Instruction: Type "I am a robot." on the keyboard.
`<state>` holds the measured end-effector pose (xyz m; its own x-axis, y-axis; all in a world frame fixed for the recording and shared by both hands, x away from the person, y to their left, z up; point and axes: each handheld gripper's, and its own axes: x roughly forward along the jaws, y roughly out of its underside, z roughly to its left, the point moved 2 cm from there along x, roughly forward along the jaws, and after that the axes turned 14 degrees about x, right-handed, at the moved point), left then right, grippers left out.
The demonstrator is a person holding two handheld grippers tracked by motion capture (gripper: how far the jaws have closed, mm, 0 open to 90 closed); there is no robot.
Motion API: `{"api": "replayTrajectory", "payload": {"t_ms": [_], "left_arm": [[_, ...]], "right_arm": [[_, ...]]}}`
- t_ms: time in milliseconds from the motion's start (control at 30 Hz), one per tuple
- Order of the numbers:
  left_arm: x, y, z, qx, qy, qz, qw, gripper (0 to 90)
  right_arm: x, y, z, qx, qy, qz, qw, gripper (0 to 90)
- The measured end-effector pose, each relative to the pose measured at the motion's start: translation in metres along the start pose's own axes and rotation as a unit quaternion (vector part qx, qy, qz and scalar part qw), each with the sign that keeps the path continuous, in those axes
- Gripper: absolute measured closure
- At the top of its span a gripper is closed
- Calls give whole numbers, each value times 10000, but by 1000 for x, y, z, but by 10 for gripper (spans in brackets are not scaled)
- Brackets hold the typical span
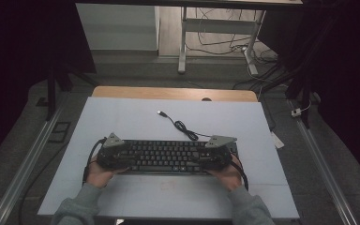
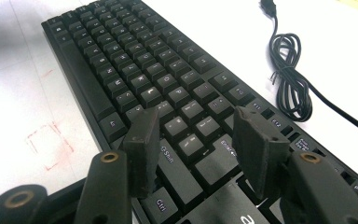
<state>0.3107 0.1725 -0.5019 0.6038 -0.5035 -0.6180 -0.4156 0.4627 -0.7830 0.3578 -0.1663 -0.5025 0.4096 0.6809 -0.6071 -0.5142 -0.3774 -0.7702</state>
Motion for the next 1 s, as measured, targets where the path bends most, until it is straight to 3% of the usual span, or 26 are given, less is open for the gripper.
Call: {"api": "replayTrajectory", "payload": {"t_ms": [367, 533, 767, 1000], "left_arm": [[0, 1, 3, 2, -102, 61, 9999, 478], [2, 3, 5, 71, -179, 162, 9997, 600], [7, 10, 10, 105, -180, 469, 9987, 862], [15, 15, 9, 222, -155, 767, 9967, 885]], "right_arm": [[1, 0, 0, -11, 14, 14, 10000, 516], [1, 0, 0, -2, 29, 27, 10000, 516], [1, 0, 0, -8, 29, 17, 10000, 516], [1, 0, 0, -7, 39, 34, 10000, 516]]}}
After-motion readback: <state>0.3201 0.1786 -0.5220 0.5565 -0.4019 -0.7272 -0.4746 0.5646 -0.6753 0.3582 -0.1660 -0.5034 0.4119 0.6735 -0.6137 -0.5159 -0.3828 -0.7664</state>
